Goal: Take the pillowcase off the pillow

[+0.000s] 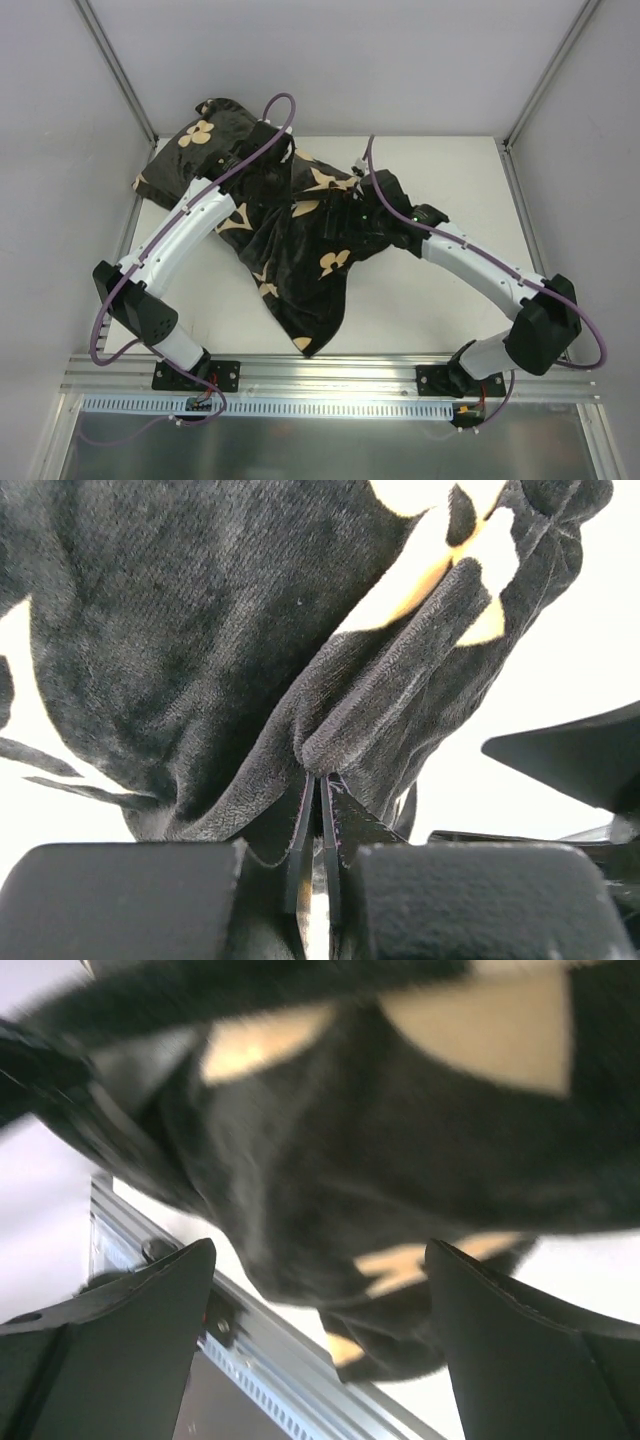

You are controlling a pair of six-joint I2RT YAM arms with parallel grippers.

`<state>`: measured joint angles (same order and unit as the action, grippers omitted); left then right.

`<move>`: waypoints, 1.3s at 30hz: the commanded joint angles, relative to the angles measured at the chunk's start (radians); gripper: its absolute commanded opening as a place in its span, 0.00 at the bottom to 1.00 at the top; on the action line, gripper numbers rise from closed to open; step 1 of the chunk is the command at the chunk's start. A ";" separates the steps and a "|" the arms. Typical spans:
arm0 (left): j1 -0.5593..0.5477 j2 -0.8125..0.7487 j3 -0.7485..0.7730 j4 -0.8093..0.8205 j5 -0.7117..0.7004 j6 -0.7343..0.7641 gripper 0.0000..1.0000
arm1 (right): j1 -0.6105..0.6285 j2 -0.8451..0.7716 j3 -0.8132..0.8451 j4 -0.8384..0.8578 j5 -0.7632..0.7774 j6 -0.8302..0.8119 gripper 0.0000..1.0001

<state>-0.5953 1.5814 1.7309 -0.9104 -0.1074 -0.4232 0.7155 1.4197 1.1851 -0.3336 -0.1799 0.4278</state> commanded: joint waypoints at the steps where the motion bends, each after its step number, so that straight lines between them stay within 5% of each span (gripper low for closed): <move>1: 0.011 -0.031 -0.010 0.008 0.034 -0.034 0.00 | 0.048 0.056 0.103 0.065 0.089 0.066 0.91; 5: 0.018 -0.027 -0.001 0.010 0.054 -0.040 0.00 | 0.079 0.171 0.201 0.021 0.172 0.097 0.76; 9: 0.055 -0.052 -0.007 0.010 0.078 -0.048 0.00 | 0.079 0.220 0.191 0.001 0.232 0.095 0.39; 10: 0.066 -0.066 -0.008 0.010 0.084 -0.048 0.00 | 0.075 0.214 0.161 0.004 0.232 0.098 0.19; 12: 0.107 -0.078 -0.008 0.010 0.106 -0.046 0.00 | 0.068 0.194 0.128 0.004 0.221 0.095 0.01; 22: 0.259 -0.113 0.013 0.008 0.149 -0.032 0.00 | 0.030 -0.255 -0.289 -0.044 0.342 0.000 0.01; 30: 0.311 -0.074 0.047 0.011 0.164 -0.071 0.00 | -0.112 -0.403 -0.553 -0.130 0.352 0.083 0.01; 37: 0.316 -0.061 -0.045 0.071 0.325 -0.114 0.00 | -0.145 -0.401 -0.454 -0.177 0.301 -0.003 0.01; 38: 0.301 -0.064 -0.060 0.088 0.339 -0.115 0.00 | -0.124 -0.412 -0.421 -0.186 0.334 -0.020 0.29; 39: 0.290 -0.067 -0.077 0.094 0.339 -0.118 0.00 | -0.082 -0.422 -0.347 -0.191 0.361 -0.036 0.47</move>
<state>-0.3130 1.5383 1.6848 -0.8860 0.2165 -0.5179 0.5835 1.0252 0.7185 -0.3626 0.0769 0.4896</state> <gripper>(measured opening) 0.010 0.323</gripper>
